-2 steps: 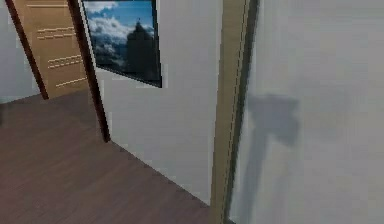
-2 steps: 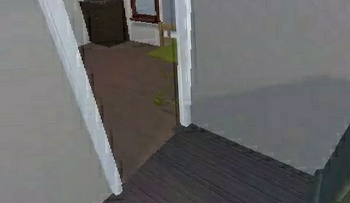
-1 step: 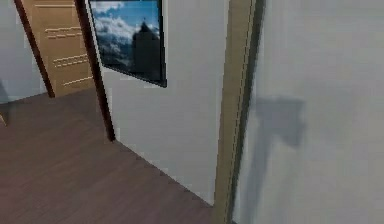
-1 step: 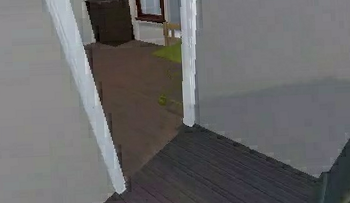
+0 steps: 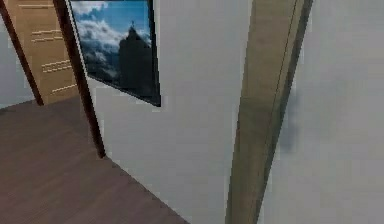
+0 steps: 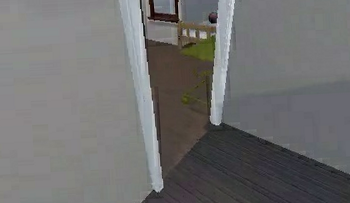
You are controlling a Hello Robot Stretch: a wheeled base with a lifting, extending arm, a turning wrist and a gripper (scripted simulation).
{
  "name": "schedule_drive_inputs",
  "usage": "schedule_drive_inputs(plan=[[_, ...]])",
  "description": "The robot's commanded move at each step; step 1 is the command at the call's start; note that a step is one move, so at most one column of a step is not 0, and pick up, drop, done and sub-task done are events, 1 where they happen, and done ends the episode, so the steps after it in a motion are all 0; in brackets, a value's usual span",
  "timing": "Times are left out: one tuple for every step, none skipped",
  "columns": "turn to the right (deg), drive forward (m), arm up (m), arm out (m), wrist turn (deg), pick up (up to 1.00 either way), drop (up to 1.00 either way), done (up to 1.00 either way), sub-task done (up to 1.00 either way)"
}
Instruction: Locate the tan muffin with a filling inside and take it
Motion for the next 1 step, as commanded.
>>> schedule_drive_inputs(plan=[[-45.0, 0.0, 0.0, 0.0, 0.0, 0.0, 0.0, 0.0, 0.0]])
